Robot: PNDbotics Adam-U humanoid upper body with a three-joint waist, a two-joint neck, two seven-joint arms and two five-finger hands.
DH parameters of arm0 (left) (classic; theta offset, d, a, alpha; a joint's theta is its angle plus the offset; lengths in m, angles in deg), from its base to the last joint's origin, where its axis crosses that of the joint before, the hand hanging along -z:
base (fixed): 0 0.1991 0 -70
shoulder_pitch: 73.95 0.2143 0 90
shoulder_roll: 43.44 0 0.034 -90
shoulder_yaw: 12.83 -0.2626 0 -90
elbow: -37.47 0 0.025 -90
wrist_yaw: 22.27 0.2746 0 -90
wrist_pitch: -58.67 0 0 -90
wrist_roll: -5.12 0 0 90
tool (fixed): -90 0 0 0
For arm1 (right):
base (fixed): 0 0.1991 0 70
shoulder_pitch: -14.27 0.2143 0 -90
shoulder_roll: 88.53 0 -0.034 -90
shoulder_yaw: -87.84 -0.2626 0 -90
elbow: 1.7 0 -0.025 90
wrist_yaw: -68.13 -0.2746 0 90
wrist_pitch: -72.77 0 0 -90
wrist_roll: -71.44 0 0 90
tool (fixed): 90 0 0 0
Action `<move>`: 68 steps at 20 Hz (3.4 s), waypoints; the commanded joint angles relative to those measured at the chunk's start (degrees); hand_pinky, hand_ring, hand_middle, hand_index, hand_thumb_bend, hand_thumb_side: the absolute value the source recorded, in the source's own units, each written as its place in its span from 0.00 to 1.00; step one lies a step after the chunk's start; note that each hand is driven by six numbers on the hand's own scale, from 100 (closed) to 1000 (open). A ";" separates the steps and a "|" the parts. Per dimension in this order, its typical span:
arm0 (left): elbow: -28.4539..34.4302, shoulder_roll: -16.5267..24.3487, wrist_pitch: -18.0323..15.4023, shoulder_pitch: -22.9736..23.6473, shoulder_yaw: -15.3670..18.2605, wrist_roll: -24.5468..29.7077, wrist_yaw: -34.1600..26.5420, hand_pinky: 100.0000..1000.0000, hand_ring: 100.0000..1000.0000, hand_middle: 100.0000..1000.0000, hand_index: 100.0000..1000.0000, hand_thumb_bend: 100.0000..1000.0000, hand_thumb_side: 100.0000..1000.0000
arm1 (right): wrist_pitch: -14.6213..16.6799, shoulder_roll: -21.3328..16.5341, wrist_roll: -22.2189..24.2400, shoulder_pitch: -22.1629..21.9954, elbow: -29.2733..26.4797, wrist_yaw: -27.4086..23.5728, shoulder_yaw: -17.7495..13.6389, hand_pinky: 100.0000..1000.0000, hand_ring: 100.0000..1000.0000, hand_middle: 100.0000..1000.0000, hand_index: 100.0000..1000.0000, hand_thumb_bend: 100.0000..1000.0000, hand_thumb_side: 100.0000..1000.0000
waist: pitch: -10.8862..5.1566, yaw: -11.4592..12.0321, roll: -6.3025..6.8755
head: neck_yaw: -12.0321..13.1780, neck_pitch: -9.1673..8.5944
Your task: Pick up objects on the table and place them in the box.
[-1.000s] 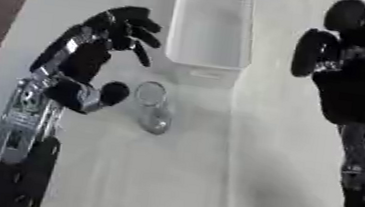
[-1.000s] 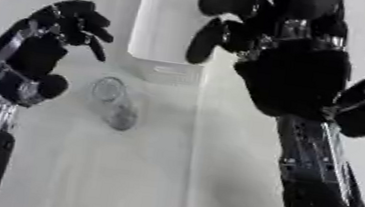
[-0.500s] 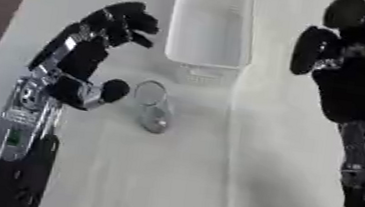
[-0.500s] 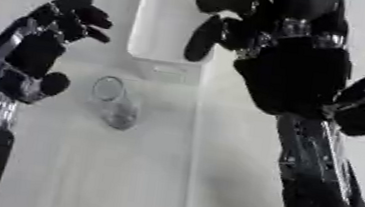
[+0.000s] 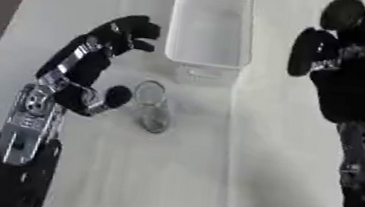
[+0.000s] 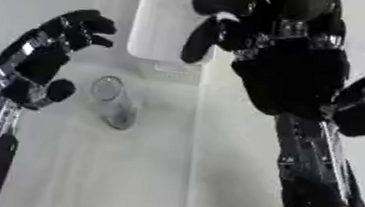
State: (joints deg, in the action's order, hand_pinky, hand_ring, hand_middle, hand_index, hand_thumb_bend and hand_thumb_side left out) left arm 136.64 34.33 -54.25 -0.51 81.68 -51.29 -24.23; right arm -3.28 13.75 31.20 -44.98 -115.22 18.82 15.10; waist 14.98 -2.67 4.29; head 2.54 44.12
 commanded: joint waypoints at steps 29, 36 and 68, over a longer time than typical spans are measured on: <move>-2.02 -0.59 -1.10 1.90 -0.04 -0.76 7.25 0.72 0.84 0.80 0.95 0.28 0.64 | 1.55 -1.12 2.20 0.72 -1.07 0.51 0.32 0.68 0.84 0.87 0.79 0.00 0.87 | -0.20 -0.11 0.75 | -0.65 0.00; -1.57 -0.36 -1.33 2.28 -0.12 -0.30 7.37 0.72 0.83 0.80 0.95 0.28 0.64 | 1.37 -1.14 2.20 0.74 -1.07 0.49 0.36 0.68 0.84 0.87 0.79 0.00 0.87 | -0.16 -0.13 0.88 | -0.72 0.00; -10.33 -1.93 -1.55 2.45 -4.55 1.79 8.39 0.66 0.78 0.75 0.92 0.27 0.77 | 0.46 -0.72 2.20 0.87 -1.07 0.70 0.44 0.69 0.84 0.87 0.79 0.00 0.87 | 0.11 -1.31 1.08 | -0.49 0.00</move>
State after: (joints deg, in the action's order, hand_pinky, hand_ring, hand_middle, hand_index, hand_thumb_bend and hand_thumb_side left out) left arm 126.52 32.43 -56.01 2.41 77.44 -49.49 -15.58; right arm -4.07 13.25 31.98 -44.98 -115.22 19.31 15.47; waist 15.70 -3.90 5.53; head 2.03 44.12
